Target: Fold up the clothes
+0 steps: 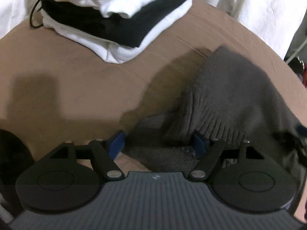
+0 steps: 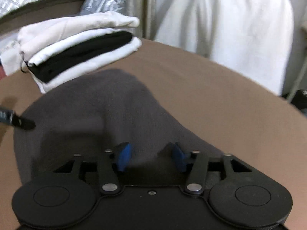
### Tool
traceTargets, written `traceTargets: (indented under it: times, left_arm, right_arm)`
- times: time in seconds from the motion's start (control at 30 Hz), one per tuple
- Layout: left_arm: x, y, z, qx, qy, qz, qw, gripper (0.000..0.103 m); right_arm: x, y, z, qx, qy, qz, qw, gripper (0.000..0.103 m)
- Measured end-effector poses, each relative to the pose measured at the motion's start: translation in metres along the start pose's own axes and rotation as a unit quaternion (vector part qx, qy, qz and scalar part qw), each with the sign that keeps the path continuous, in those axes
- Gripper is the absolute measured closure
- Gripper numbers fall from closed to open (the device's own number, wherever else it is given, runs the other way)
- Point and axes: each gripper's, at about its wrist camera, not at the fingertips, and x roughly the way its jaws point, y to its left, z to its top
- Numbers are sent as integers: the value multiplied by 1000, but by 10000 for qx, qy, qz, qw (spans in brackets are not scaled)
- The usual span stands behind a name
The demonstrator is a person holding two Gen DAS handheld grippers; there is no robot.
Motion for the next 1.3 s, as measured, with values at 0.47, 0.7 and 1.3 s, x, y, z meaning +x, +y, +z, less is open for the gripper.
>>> traceTargets:
  times: [0.47, 0.7, 1.3]
  left_arm:
    - [-22, 6, 7, -84, -213, -106, 9997, 28]
    - [-11, 14, 25, 185, 237, -323, 9990, 10]
    - [44, 19, 10, -624, 379, -1811, 9808, 54]
  right_arm:
    - [-77, -67, -110, 1970, 851, 953, 9720, 32]
    - [-79, -111, -140, 3381, 529, 1330, 9302, 32]
    - [50, -174, -120, 4251, -442, 1986, 8820, 20]
